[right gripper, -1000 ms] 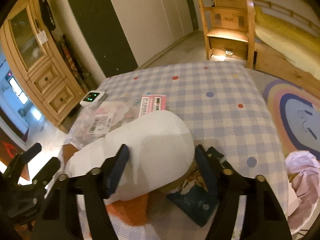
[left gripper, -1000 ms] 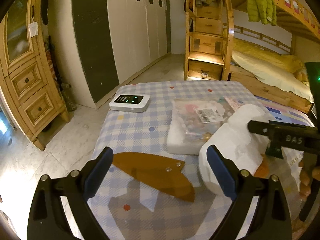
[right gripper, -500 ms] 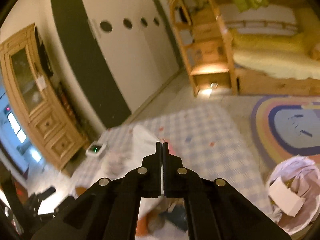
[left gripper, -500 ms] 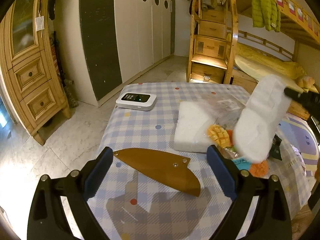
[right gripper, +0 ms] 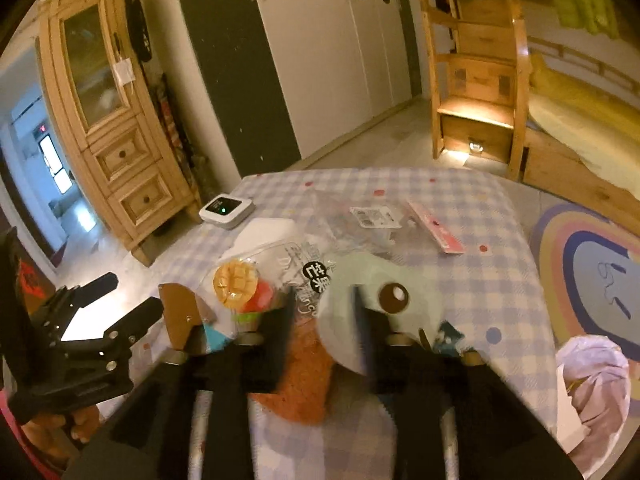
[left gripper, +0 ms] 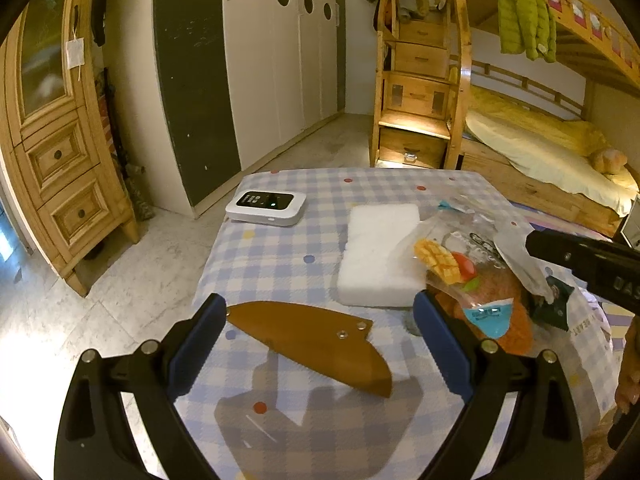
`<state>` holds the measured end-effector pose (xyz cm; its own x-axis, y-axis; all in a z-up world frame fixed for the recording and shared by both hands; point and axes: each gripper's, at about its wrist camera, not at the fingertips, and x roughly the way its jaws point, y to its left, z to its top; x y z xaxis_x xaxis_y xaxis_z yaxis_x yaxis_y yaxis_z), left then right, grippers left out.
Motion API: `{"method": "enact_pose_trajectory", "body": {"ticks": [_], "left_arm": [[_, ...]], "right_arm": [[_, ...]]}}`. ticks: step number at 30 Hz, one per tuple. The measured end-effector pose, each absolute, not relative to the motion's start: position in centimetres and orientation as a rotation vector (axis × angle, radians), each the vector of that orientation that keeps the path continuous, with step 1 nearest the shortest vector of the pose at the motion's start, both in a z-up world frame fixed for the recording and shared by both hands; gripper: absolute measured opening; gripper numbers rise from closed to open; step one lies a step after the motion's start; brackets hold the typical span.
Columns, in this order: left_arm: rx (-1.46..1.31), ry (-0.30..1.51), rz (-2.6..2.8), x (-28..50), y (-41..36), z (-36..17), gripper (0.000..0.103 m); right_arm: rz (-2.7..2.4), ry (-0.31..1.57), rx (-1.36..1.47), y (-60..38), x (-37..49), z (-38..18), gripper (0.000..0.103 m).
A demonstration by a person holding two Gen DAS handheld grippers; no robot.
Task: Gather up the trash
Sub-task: 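Grasp the dark green snack wrapper with the right gripper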
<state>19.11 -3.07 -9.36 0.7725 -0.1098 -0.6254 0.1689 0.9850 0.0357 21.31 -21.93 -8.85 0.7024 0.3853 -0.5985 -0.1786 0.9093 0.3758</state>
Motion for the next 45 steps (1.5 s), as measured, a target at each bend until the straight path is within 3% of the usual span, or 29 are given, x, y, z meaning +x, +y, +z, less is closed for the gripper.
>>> {"method": "enact_pose_trajectory", "body": {"ticks": [11,27,32,34,36,45], "left_arm": [[0.098,0.666,-0.177,19.1,-5.2,-9.1,0.092],[0.113,0.643,-0.257,18.7,-9.8,-8.9,0.092],[0.127,0.637,-0.255,18.4,-9.6,-9.0,0.092],[0.125,0.637,-0.255,18.4,-9.3,-9.1,0.092],[0.125,0.636,-0.254,18.3,-8.9,-9.1,0.092],[0.106,0.631,-0.297,17.9,-8.9,-8.8,0.092]], "right_arm": [[0.199,0.756,0.214,-24.7,19.3,-10.3,0.053],[0.131,0.939,0.344,-26.8,17.8,-14.3,0.052],[0.128,0.988,0.308,-26.0,19.1,-15.4,0.036],[0.143,0.986,0.289,-25.6,19.1,-15.3,0.011],[0.148,0.981,0.264,-25.2,18.8,-15.1,0.007],[0.127,0.853,0.255,-26.4,15.3,-12.1,0.007]]}}
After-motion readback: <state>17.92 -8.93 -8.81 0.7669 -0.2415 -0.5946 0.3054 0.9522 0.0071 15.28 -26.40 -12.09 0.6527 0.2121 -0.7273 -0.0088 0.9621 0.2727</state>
